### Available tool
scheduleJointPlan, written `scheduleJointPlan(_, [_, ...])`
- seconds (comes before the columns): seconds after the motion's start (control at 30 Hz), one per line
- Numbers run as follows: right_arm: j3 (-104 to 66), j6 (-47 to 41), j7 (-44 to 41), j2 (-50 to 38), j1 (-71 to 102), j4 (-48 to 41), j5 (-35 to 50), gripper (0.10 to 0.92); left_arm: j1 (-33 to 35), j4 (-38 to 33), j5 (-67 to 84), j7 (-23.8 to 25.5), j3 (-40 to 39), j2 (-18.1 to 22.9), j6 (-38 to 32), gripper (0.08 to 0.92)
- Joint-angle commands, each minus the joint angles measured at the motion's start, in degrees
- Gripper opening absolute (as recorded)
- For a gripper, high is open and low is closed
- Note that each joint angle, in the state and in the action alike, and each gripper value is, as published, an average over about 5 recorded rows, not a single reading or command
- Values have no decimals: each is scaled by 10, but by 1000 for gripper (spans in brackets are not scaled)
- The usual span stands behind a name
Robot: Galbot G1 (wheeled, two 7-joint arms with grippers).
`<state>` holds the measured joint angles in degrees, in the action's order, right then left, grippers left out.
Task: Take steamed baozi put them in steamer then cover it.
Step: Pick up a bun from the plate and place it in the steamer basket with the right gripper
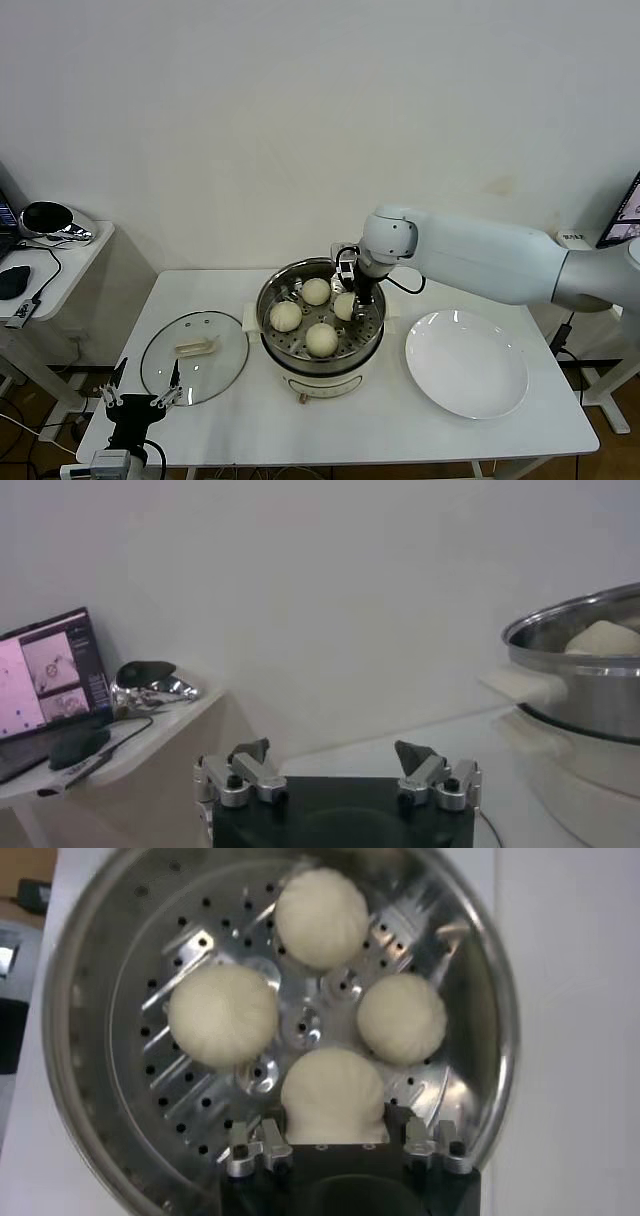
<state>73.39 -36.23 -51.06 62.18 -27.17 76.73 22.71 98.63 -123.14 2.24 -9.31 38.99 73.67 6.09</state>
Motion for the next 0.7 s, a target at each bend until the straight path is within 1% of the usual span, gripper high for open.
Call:
scheduleJointPlan(0.03, [-4, -2, 2, 10, 25, -10, -30, 602, 0, 0, 0, 0, 0, 0, 0, 823])
scheduleJointPlan(0.13, [-12, -1, 4, 8, 30, -10, -31, 603, 0, 0, 0, 0, 1, 0, 0, 823])
scheduleJointPlan(0.23, [-21, 0, 2, -1, 25, -3, -29, 622, 1, -1, 0, 0, 2, 0, 0, 823])
scheduleJointPlan(0.33, [-35, 0, 2, -23, 12, 18, -17, 689, 2, -2, 1, 0, 3, 0, 0, 823])
scheduleJointPlan(0.37, [-43, 0, 3, -35, 7, 29, -11, 723, 2, -2, 1, 0, 3, 0, 0, 823])
scheduleJointPlan(0.47, [-68, 4, 9, -73, 1, 65, 2, 792, 0, -1, 1, 0, 3, 0, 0, 823])
scheduleJointPlan(0.57, [-95, 15, 43, -120, 12, 113, 13, 818, -3, 2, 1, 0, 1, -1, 0, 823])
scheduleJointPlan(0.63, [-117, 31, 88, -154, 35, 145, 14, 821, -4, 4, 1, 0, 0, -1, 0, 823])
scheduleJointPlan(0.7, [-158, 66, 135, -195, 78, 175, 7, 822, -5, 5, 1, 0, -2, -1, 0, 823])
